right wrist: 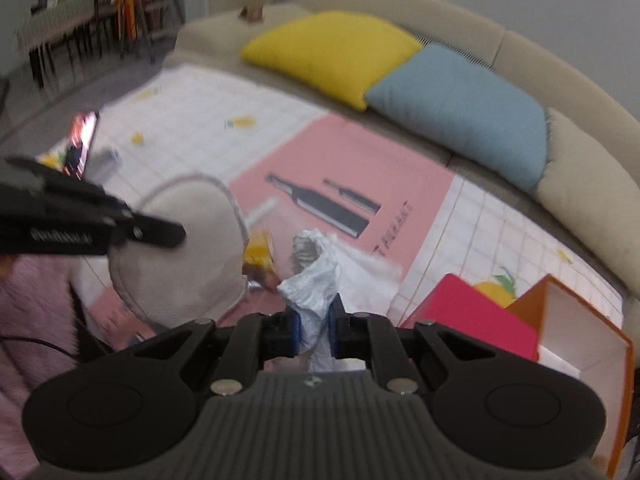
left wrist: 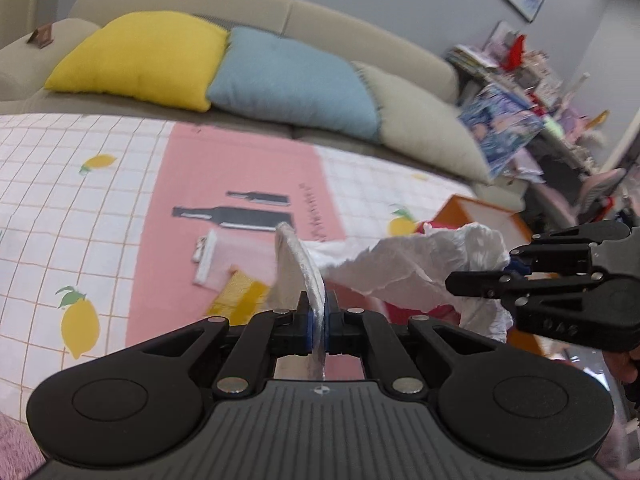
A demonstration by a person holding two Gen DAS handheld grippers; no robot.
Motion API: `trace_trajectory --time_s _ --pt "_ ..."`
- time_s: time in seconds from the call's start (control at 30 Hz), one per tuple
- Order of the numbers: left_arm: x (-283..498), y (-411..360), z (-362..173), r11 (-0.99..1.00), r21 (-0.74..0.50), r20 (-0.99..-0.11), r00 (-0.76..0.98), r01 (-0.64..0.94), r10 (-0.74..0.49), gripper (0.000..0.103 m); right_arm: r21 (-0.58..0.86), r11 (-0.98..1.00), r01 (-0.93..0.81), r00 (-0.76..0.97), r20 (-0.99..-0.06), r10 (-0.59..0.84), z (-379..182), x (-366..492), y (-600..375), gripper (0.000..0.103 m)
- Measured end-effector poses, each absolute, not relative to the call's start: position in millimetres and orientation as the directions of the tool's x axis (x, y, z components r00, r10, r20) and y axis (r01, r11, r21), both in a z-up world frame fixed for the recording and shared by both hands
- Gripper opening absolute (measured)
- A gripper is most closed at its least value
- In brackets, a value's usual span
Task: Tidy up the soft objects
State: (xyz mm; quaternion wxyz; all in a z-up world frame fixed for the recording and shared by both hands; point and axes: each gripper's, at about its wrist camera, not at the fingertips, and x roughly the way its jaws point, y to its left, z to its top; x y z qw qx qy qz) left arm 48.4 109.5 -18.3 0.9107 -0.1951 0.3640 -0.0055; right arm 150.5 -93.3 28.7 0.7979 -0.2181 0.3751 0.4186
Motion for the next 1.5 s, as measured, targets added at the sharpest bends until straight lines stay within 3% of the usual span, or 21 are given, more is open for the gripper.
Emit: trace_trajectory --time_s 0.37,0.9,1.13,1.27,1.43,1.5 --pt "29.1 99.7 -13.3 0.902 -0.416 -0.686 0.691 -0.117 -0.227 0.005 0.177 0.505 -0.844 0.214 -0.754 0.622 87.6 116.1 -130.7 0.011" --pt "36.9 104.2 -68.3 0.900 -0.373 -0.790 0.586 -0.226 -0.180 0.005 0.132 0.672 -0.729 0.197 -0.900 0.390 -89.9 148.5 -74.7 0.012" --pt "38.1 106.8 -76.3 0.887 -0.389 -0.796 0.575 -0.248 -0.188 0.005 0.165 0.685 -0.710 0.200 -0.885 0.421 -107.2 148.4 -66.7 0.026" --pt "38.2 109.2 -77.7 0.886 -0.386 -0.798 0.575 -0.256 -0.182 0.005 0.280 0.679 -0.679 0.155 -0.849 0.506 -85.6 149.6 -83.0 0.048" --pt "38.3 112.0 -78.7 0.884 -0.388 -0.798 0.576 -0.262 -0.179 0.005 0.445 0.654 -0.611 0.109 -0.772 0.627 -61.0 152.9 -109.5 0.048" --pt "38.8 112.7 -79.5 0.884 -0.387 -0.799 0.574 -0.264 -0.178 0.005 0.447 0.678 -0.584 0.130 -0.772 0.622 -60.2 156.4 -117.4 0.047"
